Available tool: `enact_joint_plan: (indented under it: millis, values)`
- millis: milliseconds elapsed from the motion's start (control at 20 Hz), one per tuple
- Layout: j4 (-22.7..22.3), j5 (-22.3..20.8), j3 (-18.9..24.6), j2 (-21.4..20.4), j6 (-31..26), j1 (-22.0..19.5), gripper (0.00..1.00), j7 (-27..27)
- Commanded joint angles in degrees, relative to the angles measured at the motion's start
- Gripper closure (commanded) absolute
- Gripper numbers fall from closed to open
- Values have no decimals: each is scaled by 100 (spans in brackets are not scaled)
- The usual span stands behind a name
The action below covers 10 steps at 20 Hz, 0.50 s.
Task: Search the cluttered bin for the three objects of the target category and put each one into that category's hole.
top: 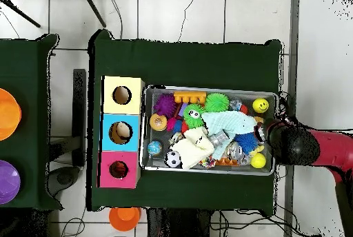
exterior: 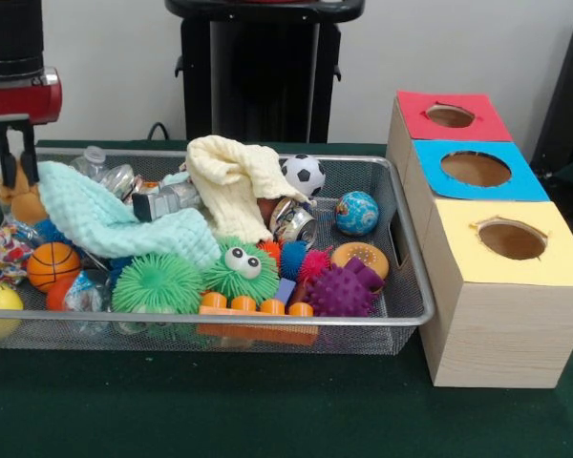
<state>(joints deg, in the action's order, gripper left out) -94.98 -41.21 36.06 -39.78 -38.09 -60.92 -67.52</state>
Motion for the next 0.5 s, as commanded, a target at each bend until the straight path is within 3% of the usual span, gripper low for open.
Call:
enact_joint_plan:
  millis: [50, 500]
  values:
    - [-500, -136, 333, -172, 657, 231, 100, 96]
    - [-723, 407, 558, -538, 1237, 150, 100, -408]
